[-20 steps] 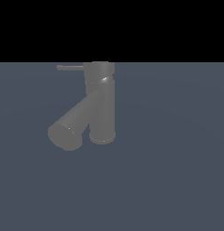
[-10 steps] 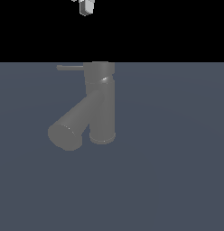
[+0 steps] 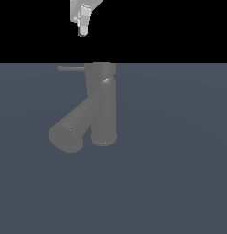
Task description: Turn on the faucet by rotating a designated handle.
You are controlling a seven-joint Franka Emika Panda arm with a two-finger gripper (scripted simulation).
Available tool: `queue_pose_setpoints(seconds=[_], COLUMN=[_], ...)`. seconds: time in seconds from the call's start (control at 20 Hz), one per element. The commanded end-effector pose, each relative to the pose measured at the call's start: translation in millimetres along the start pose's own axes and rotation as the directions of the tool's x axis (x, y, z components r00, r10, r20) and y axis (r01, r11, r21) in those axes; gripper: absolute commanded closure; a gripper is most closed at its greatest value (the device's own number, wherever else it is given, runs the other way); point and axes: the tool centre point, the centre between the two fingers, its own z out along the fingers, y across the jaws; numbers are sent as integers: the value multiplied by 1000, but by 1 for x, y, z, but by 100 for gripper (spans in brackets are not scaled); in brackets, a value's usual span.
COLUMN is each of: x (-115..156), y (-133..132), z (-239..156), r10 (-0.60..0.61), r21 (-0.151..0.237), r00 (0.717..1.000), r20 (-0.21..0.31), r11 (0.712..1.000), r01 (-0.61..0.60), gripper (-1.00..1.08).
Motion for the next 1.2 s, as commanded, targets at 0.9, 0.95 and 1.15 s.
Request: queue_pose_setpoints(seconds=[0.9,0.95,1.15], x=[-5,-6,-8], y=[-88,-92,-102], z=[70,73,82], r10=[465,480,532], r21=[53,58,78], r00=[881,872,840], r20=[-93,-97,-110], r11=[885,877,847], r01=[-462,-477,-526], gripper=[108,108,108])
